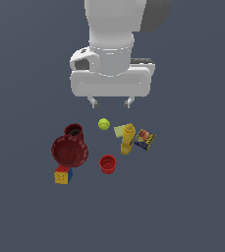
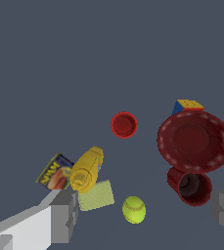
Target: Pick up a designated object from a clutter of objects.
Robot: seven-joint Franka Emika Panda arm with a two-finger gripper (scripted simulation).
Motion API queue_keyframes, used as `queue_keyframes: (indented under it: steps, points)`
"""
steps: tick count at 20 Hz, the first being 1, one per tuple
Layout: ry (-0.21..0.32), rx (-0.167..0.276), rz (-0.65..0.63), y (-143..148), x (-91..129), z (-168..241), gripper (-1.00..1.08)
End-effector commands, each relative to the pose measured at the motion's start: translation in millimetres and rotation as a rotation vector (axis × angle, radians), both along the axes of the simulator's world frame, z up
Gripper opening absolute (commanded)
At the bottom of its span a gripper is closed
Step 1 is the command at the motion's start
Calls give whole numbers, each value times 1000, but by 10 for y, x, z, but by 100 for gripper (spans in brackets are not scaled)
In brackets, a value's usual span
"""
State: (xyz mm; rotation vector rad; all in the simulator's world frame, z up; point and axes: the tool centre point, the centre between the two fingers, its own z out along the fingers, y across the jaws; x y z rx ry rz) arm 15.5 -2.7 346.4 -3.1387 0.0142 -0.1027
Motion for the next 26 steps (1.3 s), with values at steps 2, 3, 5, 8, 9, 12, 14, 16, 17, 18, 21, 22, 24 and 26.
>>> queue_keyframes:
  steps: [2, 3, 5, 8, 9, 12, 14, 16, 17, 18, 21, 22, 24, 26]
  points:
    - [0, 0, -2, -6, -1, -1, 100]
    - [1, 1, -7, -25, -2, -5, 100]
    - [5, 3, -27, -99, -9, -19, 100]
    - [14, 9, -71, -263, -28, -54, 100]
    - [16, 11, -81, -299, -33, -64, 100]
    - [17, 12, -91, -334, -39, -76, 100]
    - [16, 11, -85, -313, -34, -63, 100]
    - [16, 11, -85, -314, -33, -58, 100]
    - [17, 11, -86, -317, -35, -65, 100]
    - [17, 11, -87, -319, -38, -76, 100]
    - [18, 11, -92, -325, -55, -143, 100]
    - [18, 11, -95, -328, -64, -175, 100]
    - [20, 11, -101, -334, -86, -255, 100]
    - [21, 12, -109, -343, -117, -354, 100]
